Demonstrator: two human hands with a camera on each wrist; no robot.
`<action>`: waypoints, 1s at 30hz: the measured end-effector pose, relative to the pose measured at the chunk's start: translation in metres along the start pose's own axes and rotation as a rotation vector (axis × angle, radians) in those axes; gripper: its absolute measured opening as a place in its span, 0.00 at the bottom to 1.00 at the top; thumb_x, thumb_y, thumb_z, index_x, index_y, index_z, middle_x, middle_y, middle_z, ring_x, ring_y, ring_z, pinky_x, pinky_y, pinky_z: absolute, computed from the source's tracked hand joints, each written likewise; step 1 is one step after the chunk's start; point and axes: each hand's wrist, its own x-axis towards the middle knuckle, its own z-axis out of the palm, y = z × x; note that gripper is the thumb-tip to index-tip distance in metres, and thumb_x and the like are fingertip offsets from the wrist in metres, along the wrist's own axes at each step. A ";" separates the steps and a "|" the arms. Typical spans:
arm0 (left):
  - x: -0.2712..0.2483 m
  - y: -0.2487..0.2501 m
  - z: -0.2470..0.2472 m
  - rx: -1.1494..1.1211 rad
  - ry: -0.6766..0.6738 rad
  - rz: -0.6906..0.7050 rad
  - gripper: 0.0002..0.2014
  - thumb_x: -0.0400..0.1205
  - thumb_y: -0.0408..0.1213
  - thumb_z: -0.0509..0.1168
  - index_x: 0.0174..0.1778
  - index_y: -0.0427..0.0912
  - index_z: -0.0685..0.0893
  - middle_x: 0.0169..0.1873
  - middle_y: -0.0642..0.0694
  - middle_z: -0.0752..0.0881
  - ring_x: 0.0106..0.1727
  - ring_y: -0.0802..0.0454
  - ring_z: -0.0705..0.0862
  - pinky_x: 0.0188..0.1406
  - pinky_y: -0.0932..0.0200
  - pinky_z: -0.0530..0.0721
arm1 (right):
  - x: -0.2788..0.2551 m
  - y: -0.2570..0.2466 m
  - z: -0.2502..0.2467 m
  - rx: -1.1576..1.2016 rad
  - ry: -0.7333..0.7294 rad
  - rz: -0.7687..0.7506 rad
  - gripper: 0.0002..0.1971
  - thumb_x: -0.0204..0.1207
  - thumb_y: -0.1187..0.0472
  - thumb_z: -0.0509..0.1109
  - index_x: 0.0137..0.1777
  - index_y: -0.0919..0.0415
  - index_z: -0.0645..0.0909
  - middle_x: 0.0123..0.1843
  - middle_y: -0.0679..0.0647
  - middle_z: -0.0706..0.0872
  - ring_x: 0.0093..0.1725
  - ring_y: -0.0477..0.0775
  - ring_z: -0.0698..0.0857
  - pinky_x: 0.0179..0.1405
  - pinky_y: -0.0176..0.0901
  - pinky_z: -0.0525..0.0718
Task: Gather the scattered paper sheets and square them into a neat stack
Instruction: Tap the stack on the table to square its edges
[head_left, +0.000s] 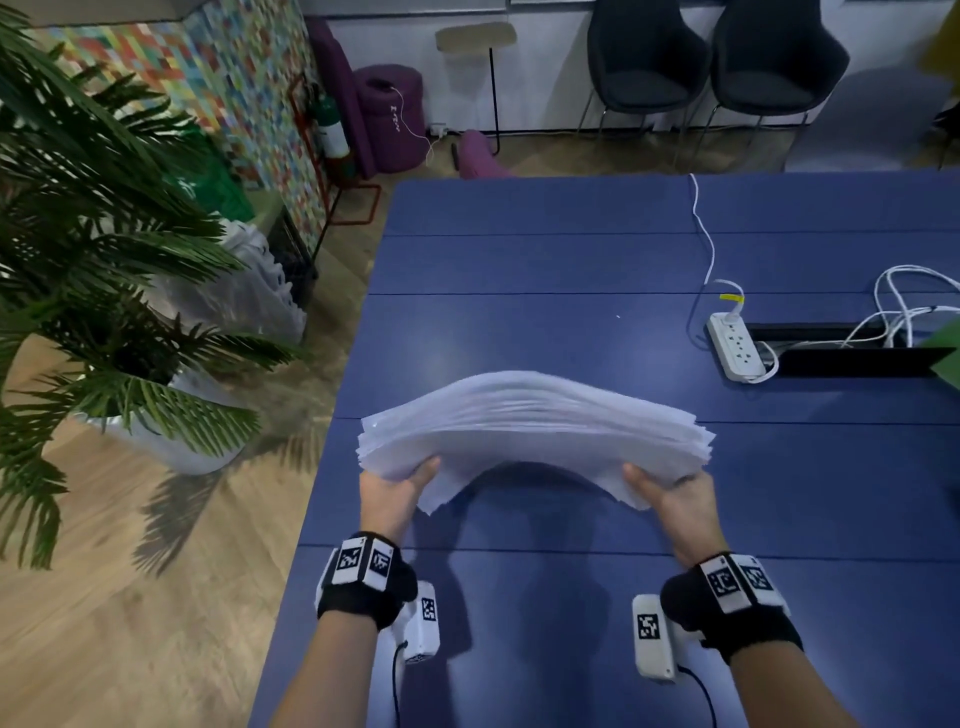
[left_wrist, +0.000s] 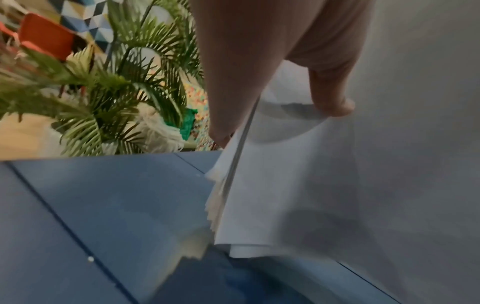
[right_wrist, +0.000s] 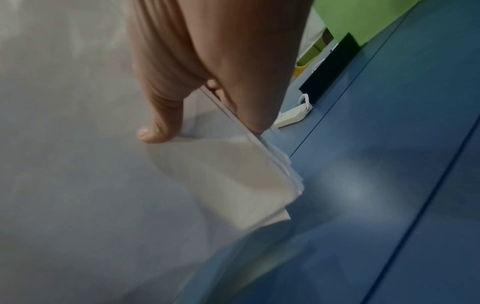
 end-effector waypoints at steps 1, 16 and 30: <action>0.001 0.000 -0.003 0.021 -0.013 -0.001 0.15 0.66 0.23 0.77 0.43 0.45 0.87 0.40 0.54 0.89 0.37 0.67 0.88 0.45 0.65 0.86 | -0.002 0.002 -0.004 -0.014 -0.016 0.001 0.13 0.66 0.73 0.78 0.47 0.57 0.86 0.37 0.38 0.92 0.38 0.36 0.89 0.39 0.27 0.85; -0.003 0.011 0.006 -0.017 -0.035 -0.020 0.06 0.72 0.28 0.74 0.40 0.43 0.87 0.35 0.53 0.91 0.37 0.59 0.89 0.45 0.56 0.82 | -0.002 -0.006 -0.004 -0.057 -0.005 -0.030 0.12 0.69 0.73 0.76 0.46 0.55 0.86 0.37 0.38 0.92 0.40 0.38 0.88 0.43 0.27 0.86; -0.002 0.046 0.051 -0.109 0.346 0.035 0.28 0.62 0.60 0.75 0.50 0.46 0.78 0.50 0.47 0.83 0.50 0.48 0.81 0.55 0.54 0.79 | 0.001 -0.013 -0.011 -0.038 -0.002 0.029 0.18 0.65 0.77 0.77 0.53 0.62 0.83 0.37 0.43 0.92 0.36 0.36 0.89 0.31 0.28 0.84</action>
